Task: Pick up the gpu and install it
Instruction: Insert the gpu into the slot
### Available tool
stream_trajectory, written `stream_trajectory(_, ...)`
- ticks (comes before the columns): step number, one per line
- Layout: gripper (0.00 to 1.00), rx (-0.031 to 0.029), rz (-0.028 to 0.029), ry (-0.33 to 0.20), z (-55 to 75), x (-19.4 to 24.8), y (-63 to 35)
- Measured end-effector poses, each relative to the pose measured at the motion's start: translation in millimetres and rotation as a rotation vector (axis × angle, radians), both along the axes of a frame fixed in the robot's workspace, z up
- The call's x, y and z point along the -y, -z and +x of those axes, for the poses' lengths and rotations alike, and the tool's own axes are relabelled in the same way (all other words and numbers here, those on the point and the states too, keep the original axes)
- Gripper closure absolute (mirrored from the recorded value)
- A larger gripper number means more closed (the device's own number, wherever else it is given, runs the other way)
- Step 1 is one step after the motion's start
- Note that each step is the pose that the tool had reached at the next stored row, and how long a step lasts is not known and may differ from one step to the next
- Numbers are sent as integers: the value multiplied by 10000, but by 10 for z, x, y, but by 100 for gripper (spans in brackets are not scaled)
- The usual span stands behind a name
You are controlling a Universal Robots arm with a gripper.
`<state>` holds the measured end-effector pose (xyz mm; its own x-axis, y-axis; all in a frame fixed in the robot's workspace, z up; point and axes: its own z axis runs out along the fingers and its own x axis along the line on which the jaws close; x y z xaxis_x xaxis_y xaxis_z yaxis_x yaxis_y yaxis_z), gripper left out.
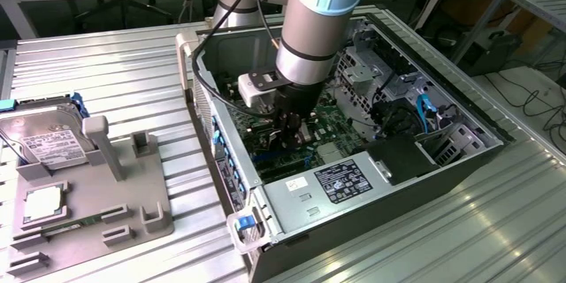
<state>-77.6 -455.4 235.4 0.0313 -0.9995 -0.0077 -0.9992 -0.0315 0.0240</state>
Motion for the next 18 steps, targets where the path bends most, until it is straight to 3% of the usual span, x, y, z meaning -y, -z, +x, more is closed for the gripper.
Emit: stream_trajectory(18, 72, -6, -11, 0, 0, -3, -25)
